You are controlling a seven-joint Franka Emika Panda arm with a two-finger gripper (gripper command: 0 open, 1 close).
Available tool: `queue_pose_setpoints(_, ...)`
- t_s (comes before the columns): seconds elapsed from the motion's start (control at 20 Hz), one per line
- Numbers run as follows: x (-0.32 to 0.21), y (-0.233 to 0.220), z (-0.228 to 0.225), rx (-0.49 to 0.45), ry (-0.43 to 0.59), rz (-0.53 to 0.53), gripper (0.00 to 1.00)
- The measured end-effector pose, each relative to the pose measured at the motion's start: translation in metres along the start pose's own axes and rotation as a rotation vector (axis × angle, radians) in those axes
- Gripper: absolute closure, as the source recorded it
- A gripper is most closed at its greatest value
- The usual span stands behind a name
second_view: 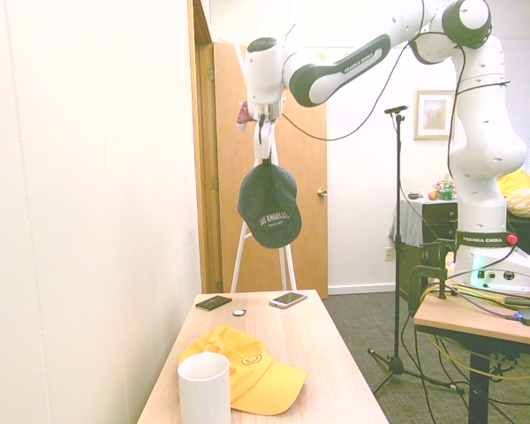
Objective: Hang the cap
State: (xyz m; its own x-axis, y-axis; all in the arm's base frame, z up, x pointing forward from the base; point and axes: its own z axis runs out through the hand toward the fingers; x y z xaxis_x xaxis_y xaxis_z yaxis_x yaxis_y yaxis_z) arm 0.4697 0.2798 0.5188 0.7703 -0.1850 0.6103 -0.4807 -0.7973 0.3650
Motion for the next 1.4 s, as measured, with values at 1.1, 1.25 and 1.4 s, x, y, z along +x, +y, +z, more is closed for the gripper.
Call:
queue_pose_setpoints(1.1, 0.177, 0.265, -0.083, -0.163, 0.292, 0.27, 1.0)
queue_pose_setpoints(1.25, 0.189, 0.269, -0.063, -0.156, 0.296, 0.276, 1.0)
queue_pose_setpoints(1.4, 0.201, 0.268, -0.042, -0.146, 0.292, 0.277, 1.0)
